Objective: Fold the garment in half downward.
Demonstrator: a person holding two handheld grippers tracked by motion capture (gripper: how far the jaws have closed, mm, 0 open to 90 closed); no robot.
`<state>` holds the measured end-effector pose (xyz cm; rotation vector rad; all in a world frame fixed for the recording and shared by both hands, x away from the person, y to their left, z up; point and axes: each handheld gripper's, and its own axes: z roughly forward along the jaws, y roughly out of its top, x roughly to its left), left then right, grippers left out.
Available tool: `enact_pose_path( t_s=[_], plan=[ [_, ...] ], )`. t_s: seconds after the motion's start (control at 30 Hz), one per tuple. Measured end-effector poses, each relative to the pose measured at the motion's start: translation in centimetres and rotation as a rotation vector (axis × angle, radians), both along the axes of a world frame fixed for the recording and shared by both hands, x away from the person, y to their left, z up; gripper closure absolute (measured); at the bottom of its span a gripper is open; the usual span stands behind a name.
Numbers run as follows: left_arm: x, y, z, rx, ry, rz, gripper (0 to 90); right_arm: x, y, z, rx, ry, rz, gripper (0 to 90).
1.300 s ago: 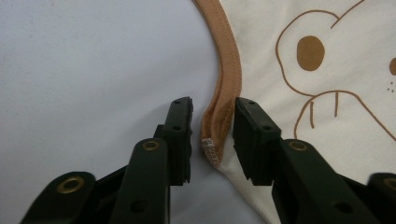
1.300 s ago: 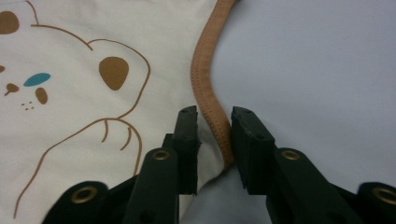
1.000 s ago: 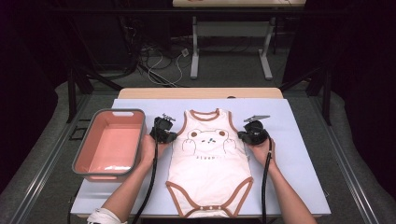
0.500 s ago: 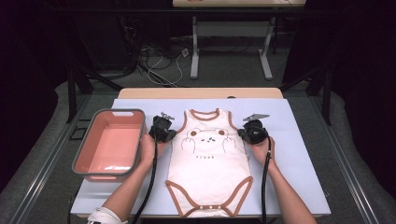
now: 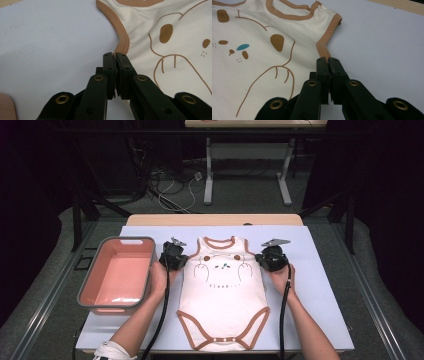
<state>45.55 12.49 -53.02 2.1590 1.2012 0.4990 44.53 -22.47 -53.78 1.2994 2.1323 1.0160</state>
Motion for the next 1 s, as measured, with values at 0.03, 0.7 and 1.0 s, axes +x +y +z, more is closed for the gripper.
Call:
enact_pose_path(
  t_s=[0.03,0.7,1.0],
  plan=[
    [0.0,0.0,0.1,0.003,-0.006,-0.002,86.7,0.0,0.0,0.1,-0.007,0.001,0.001,87.4],
    [-0.1,-0.2,2.1,0.029,-0.058,-0.002,86.6,0.2,-0.2,2.0,-0.006,-0.054,0.004,87.4],
    [-0.6,-0.1,2.6,0.022,-0.071,-0.021,86.4,-0.4,-0.4,2.4,-0.002,-0.063,0.021,87.4]
  ],
)
